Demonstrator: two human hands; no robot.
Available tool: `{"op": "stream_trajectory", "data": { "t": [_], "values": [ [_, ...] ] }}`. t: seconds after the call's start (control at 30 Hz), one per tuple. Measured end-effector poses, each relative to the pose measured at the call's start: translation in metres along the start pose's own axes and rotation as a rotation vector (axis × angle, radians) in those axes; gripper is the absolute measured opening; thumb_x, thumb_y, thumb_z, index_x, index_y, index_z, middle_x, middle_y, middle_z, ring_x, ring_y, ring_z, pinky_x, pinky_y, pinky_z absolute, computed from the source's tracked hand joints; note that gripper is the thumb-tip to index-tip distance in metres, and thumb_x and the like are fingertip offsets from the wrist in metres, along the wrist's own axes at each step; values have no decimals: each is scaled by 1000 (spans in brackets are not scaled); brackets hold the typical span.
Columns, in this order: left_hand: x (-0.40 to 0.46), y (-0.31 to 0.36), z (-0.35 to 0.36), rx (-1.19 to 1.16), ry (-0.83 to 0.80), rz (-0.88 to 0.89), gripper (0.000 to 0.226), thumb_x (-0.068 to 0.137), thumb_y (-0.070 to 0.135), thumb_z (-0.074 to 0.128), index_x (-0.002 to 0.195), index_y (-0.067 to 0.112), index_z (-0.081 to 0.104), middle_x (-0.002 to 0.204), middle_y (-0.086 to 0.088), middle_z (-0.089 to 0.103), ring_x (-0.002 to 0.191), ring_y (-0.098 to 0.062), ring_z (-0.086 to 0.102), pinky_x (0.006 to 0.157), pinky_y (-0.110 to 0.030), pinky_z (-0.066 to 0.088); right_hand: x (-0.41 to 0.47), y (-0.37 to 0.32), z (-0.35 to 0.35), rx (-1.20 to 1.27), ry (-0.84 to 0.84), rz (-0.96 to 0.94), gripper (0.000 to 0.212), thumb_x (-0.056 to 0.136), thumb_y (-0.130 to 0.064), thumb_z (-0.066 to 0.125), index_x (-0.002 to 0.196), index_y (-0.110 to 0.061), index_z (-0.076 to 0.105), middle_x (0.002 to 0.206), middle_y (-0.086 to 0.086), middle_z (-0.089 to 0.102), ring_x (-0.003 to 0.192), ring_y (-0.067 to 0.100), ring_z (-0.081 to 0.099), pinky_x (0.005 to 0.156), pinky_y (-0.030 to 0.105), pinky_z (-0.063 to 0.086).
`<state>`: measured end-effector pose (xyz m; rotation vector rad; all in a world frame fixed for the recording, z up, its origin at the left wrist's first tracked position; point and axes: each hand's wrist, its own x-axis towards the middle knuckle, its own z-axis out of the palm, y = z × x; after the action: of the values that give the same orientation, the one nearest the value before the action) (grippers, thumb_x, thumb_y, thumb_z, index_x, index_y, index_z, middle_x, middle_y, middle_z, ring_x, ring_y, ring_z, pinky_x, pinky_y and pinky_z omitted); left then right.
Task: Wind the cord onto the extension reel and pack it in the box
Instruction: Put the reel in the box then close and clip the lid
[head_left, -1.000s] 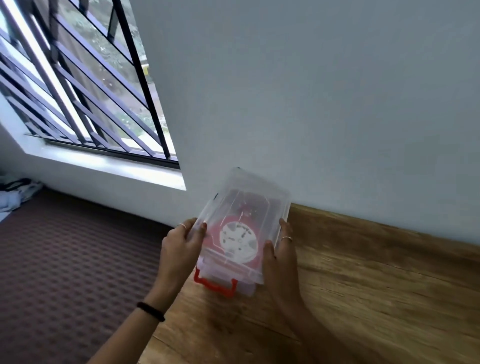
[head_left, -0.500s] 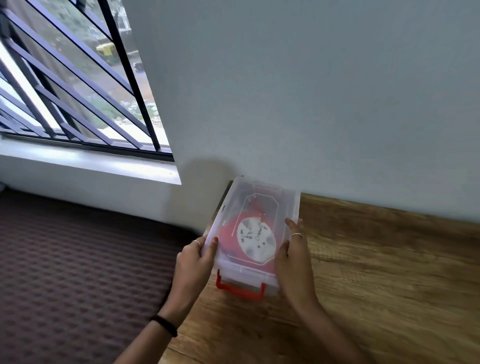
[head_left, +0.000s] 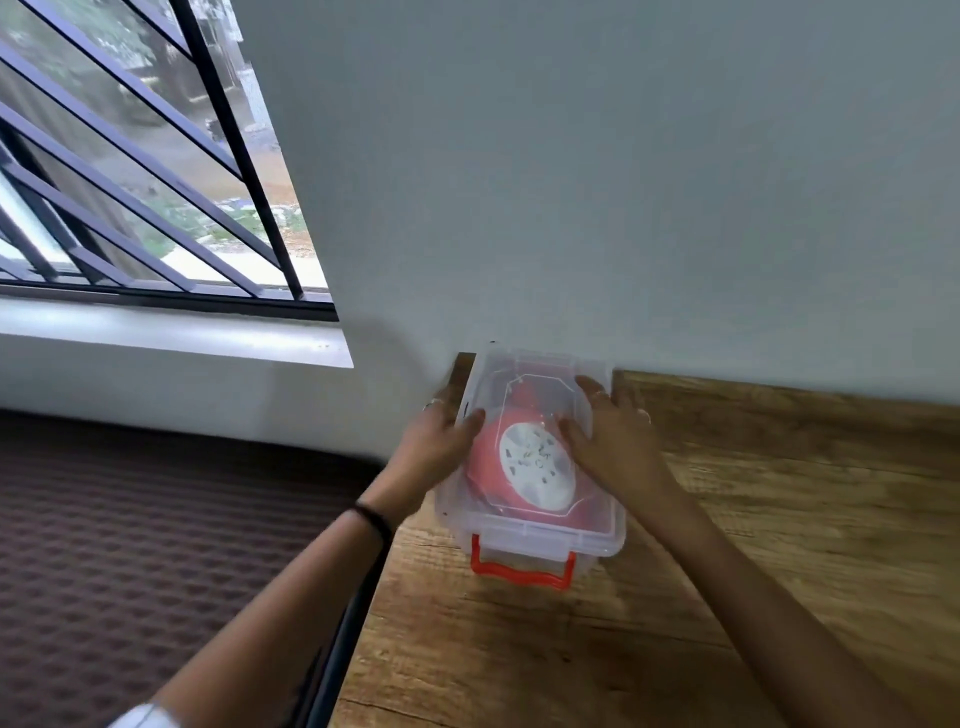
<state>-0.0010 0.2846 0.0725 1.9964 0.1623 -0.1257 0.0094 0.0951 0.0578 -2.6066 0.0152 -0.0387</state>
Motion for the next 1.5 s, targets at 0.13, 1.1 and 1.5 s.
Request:
{"op": "stream_trajectory", "data": {
  "t": [0.13, 1.1, 1.5],
  "values": [
    [38, 1, 12, 295, -9, 155, 52, 102, 30, 38, 151, 24, 22, 158, 2, 23, 142, -21, 28, 113, -28, 22, 31, -11, 9, -246, -129, -53, 67, 91, -67, 28, 150, -37, 19, 162, 5, -1, 147, 37, -2, 114, 59, 6],
    [11, -19, 32, 957, -121, 705, 48, 101, 42, 30, 148, 31, 30, 157, 5, 24, 147, -14, 16, 118, -44, 18, -92, 49, 17, -364, 233, -933, 62, 93, -55, 47, 135, -9, 49, 139, 13, 53, 130, 29, 49, 108, 53, 32],
    [12, -19, 34, 937, -134, 673, 48, 102, 42, 30, 148, 32, 28, 158, 6, 22, 147, -14, 15, 118, -43, 20, -87, 30, 27, -407, 325, -832, 48, 74, -40, 78, 110, -10, 67, 105, 12, 70, 96, 31, 66, 86, 47, 51]
  ]
}}
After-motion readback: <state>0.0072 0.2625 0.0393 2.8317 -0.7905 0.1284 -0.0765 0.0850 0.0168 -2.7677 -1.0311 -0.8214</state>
